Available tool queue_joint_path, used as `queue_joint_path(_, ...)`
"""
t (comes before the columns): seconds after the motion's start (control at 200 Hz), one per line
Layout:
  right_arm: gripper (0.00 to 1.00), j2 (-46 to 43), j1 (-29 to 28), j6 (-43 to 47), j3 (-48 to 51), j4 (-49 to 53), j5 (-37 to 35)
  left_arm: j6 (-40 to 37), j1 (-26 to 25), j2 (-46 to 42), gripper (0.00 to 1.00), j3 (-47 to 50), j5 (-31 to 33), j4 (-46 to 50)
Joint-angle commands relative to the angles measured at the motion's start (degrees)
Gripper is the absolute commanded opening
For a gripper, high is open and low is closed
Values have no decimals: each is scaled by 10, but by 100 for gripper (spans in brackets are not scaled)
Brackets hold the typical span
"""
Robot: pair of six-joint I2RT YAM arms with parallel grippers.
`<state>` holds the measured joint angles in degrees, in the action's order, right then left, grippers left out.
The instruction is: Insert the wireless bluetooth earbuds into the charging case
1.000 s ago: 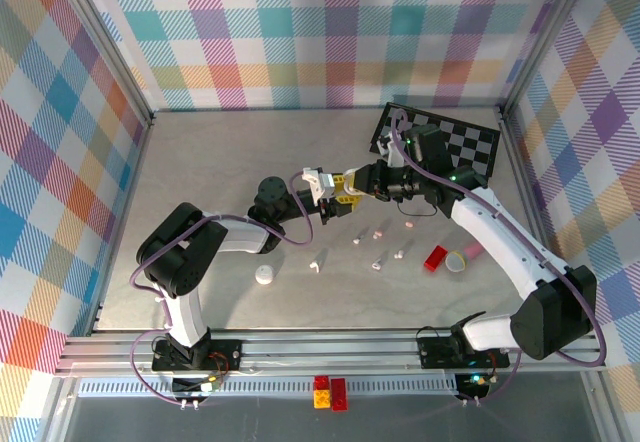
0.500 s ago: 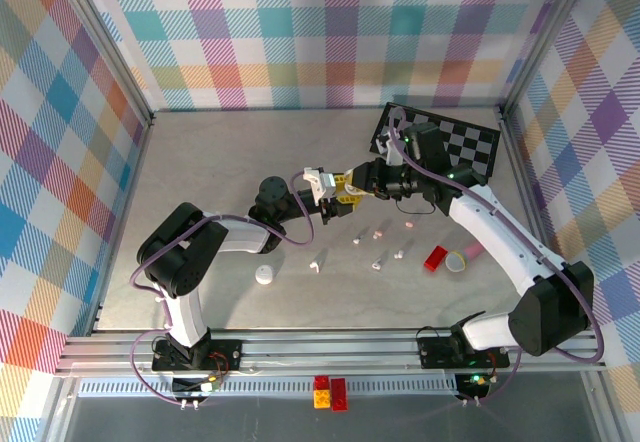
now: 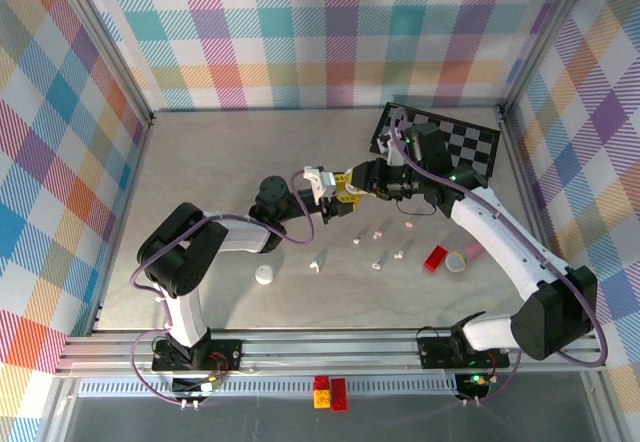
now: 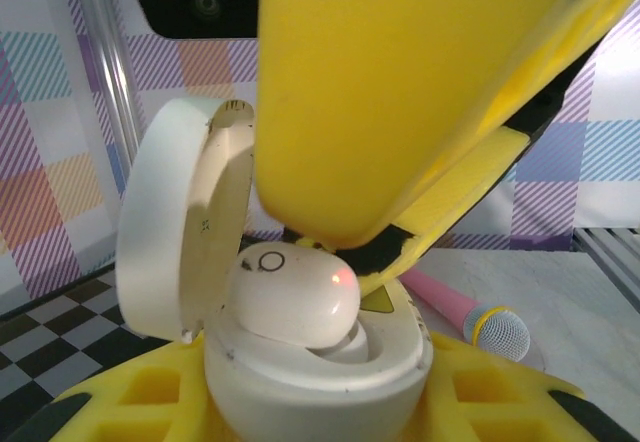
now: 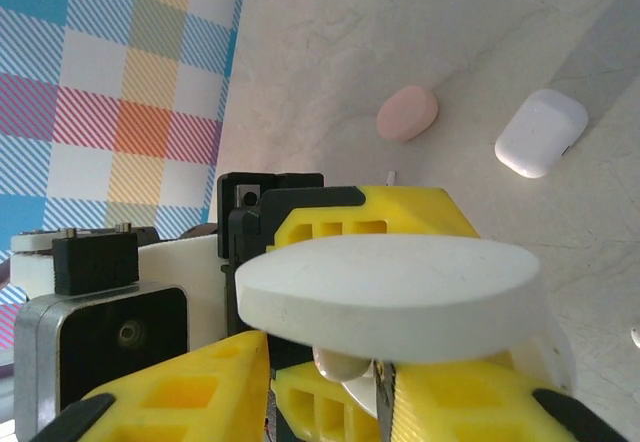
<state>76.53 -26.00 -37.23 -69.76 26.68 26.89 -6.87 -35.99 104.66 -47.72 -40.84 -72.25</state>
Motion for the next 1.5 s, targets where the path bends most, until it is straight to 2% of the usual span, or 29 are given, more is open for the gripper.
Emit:
queue_joint_path(0.0,35,-26,-1,5,6,17,-18,6,-6,4,37,-19,-2,-41)
queue_joint_path(0.295,43,-105,-1,13,45,-9,-27,12,-2,5,37,-24,-4,-41)
queue_joint_path(0.525,51,-218,0,31,106,55,-161,23,13,-8,37,-18,-3,-39)
queue_joint_path(0.65,51,-279,3,10,163,96,-247,21,17,-16,36,-12,0,-39)
queue_joint_path(0.745,51,-303,13,-25,211,101,-276,20,19,-19,36,-7,1,-40)
queue_joint_path(0.89,51,-310,43,-82,296,55,-250,19,21,-25,36,-1,16,-38)
queue_joint_path(1.055,50,-283,78,-99,363,-6,-188,20,22,-36,36,8,25,-35)
queue_joint_path(1.495,39,-130,98,-64,403,-83,-155,22,22,-45,36,11,9,-37)
